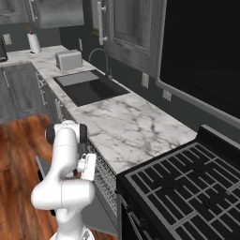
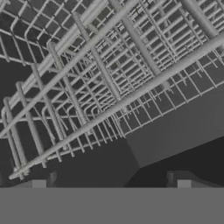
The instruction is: Open the dishwasher door and pull out the top rack.
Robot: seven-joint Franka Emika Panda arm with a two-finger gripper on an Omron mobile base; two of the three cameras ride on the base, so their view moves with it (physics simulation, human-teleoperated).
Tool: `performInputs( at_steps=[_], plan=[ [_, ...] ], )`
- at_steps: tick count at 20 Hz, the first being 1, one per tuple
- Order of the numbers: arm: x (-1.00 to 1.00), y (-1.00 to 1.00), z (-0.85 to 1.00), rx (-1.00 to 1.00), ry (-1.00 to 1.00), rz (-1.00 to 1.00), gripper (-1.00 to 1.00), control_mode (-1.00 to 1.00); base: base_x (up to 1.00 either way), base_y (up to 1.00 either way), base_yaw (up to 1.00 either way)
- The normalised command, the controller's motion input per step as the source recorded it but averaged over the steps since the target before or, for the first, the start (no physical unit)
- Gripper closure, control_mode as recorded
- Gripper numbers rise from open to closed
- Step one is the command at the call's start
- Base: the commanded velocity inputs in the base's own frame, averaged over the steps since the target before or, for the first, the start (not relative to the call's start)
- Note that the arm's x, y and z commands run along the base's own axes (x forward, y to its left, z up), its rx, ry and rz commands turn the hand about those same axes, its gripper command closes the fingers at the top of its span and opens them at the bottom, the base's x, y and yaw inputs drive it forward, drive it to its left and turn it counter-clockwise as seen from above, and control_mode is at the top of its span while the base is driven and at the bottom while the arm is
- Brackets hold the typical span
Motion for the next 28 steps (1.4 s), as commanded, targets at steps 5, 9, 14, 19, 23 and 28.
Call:
performInputs(
  at_steps=[5,9,14,19,23,28],
  plan=[
    [0.38,-0.14,-0.22,0.00,-0.10,0.00,-1.00,-1.00,0.00,0.00,0.00],
    [0.49,-0.22,-0.01,0.08,-0.19,0.00,-1.00,-1.00,0.00,0.00,0.00],
    [0.51,-0.21,-0.15,0.11,-0.20,0.00,-1.00,-1.00,0.00,0.00,0.00],
    [0.23,-0.13,-0.84,0.13,-0.12,0.00,-1.00,-1.00,0.00,0.00,0.00],
    [0.40,-0.20,-0.64,0.16,-0.14,0.00,-1.00,-1.00,0.00,0.00,0.00],
    [0.56,-0.26,-0.59,0.17,-0.13,0.00,-1.00,-1.00,0.00,0.00,0.00]
  ],
)
